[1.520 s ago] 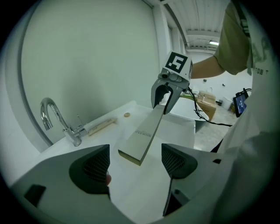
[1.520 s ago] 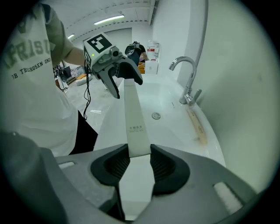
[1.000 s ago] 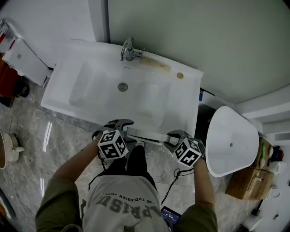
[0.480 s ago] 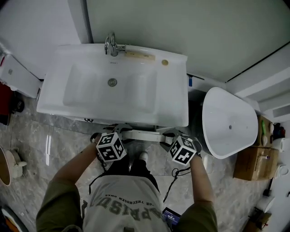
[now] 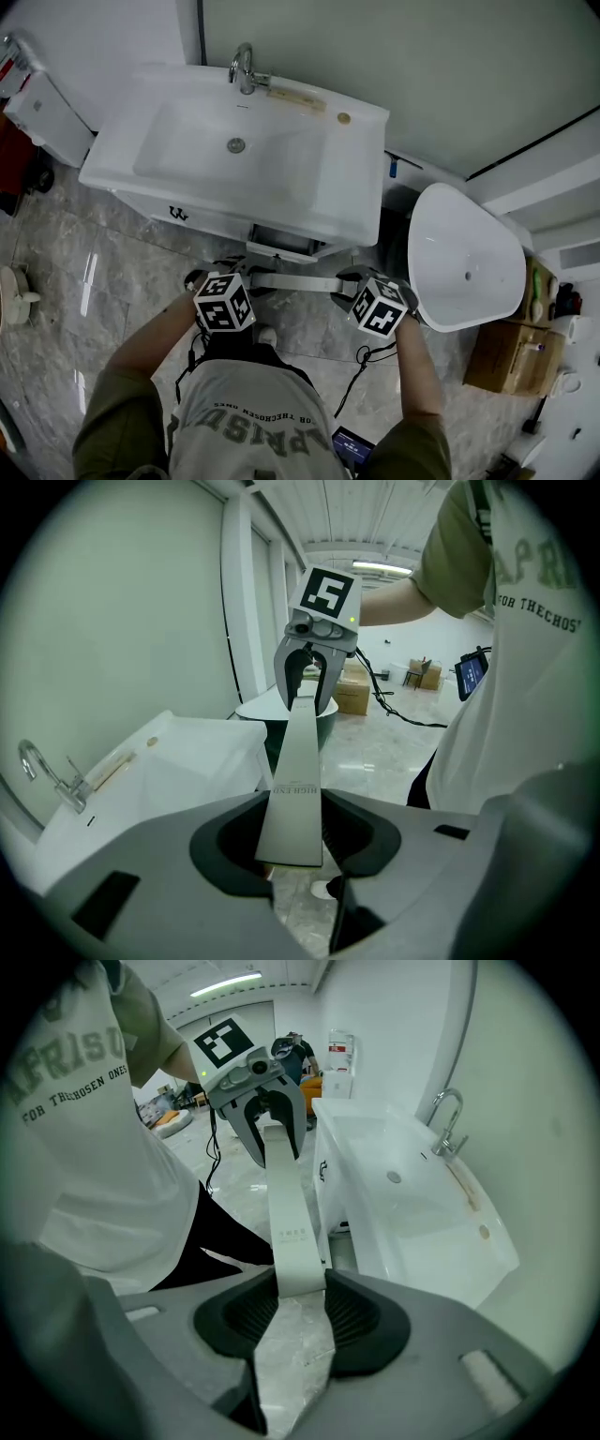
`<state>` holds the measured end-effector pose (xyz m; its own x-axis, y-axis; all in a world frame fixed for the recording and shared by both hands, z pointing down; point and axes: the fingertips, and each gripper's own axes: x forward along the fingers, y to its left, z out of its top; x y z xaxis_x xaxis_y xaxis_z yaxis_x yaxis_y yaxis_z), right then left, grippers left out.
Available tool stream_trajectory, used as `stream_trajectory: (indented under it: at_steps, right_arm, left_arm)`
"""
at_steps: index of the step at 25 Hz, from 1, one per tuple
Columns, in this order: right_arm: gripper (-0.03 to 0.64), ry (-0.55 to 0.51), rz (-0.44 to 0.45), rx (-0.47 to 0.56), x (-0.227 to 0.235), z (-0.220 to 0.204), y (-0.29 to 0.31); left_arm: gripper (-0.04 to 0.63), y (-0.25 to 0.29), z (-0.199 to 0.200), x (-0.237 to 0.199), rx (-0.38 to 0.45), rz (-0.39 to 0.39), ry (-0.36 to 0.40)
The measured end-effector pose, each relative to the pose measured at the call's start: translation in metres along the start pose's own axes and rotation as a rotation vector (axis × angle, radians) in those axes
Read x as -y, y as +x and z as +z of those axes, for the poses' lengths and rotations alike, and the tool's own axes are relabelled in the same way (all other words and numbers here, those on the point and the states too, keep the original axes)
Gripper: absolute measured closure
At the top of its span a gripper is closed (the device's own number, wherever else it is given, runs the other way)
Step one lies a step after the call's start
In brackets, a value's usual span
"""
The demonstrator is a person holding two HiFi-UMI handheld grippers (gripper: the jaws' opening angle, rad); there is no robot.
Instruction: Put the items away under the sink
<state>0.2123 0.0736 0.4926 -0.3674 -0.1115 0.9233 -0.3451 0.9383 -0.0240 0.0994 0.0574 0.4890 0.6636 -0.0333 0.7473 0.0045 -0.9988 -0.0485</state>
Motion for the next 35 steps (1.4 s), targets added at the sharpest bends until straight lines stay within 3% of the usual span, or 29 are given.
stream_trajectory:
  at_steps: [9, 10, 12, 18, 24, 29, 32, 35]
  right_arm:
    - [0.443, -0.112, 0.049, -0.003, -0.042, -0.028, -0.019]
    - [0.356, -0.120, 0.049, 0.002, -0.045, -0.027, -0.022]
    - [0.337, -0.151, 0.036, 0.016, -0.047, -0.022, -0.032]
    - [0.336, -0.316, 0.021, 0.009, -0.067, 0.010, -0.041]
    - [0.337, -0.456, 0.052, -0.109, -0.097, 0.024, -0.004]
    - [0.353, -0.450, 0.091, -0.142, -0.113, 0.033, 0.016]
    - [0.440, -0.412, 0.084, -0.135, -0.117, 0.040, 0.023]
    - [0.449, -0.348, 0.088, -0.125, -0.123, 0.051, 0.030]
  left_arm:
    - [0.448, 0.005, 0.022, 0.057, 0.052, 0.076, -0.087]
    - [0.448, 0.005, 0.024, 0.060, 0.055, 0.087, -0.095]
    - [0.448, 0.003, 0.027, 0.064, 0.054, 0.108, -0.104]
    - [0.446, 0.000, 0.033, 0.074, 0.023, 0.134, -0.085]
    - [0.446, 0.003, 0.030, 0.089, -0.024, 0.114, -0.046]
    - [0.446, 0.000, 0.021, 0.095, -0.044, 0.076, -0.021]
    - [0.446, -0.005, 0.013, 0.097, -0.050, 0.050, -0.002]
    - [0.446, -0.013, 0.002, 0.098, -0.053, 0.013, 0.014]
